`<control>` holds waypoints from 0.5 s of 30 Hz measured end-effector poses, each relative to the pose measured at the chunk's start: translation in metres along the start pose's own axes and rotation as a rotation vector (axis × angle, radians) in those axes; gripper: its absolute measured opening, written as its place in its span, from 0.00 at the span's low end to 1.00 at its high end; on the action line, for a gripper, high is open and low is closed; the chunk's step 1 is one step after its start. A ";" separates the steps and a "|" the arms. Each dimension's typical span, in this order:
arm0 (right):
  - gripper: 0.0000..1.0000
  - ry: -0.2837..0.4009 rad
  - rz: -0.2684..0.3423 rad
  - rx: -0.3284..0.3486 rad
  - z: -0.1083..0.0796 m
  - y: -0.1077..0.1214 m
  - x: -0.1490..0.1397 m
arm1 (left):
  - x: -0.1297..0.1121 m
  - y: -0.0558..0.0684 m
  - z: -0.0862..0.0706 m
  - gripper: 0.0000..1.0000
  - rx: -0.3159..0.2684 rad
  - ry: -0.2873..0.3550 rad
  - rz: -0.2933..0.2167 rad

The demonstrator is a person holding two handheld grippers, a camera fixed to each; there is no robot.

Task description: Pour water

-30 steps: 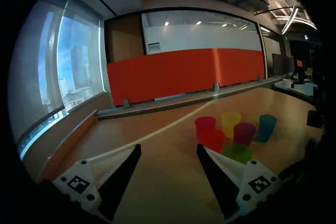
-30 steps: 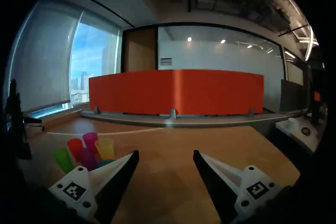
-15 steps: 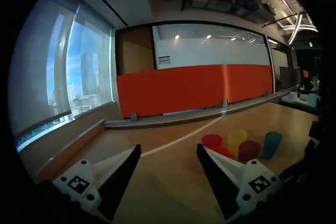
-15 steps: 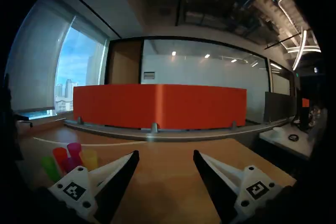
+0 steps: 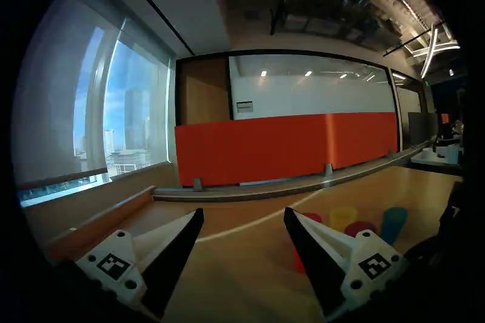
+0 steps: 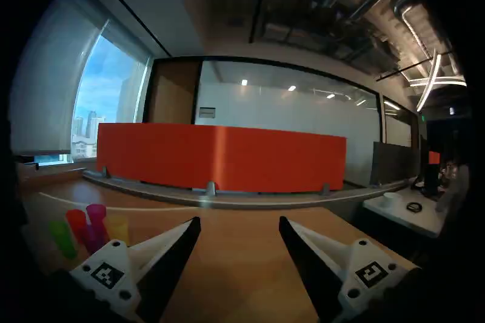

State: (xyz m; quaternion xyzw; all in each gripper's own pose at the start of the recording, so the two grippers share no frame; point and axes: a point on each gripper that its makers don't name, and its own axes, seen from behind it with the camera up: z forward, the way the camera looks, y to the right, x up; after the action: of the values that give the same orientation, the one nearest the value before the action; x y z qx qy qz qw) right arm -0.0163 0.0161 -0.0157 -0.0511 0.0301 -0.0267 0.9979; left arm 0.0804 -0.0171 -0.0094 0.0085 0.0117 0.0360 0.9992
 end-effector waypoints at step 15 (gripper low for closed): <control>1.00 0.012 0.066 -0.010 0.000 0.003 0.011 | -0.028 0.003 0.001 0.98 0.014 0.028 -0.045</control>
State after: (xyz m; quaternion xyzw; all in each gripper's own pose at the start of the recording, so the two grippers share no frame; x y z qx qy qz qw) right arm -0.0056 0.0186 -0.0168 -0.0547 0.0380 0.0062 0.9978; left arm 0.0526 -0.0162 -0.0076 0.0148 0.0260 0.0133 0.9995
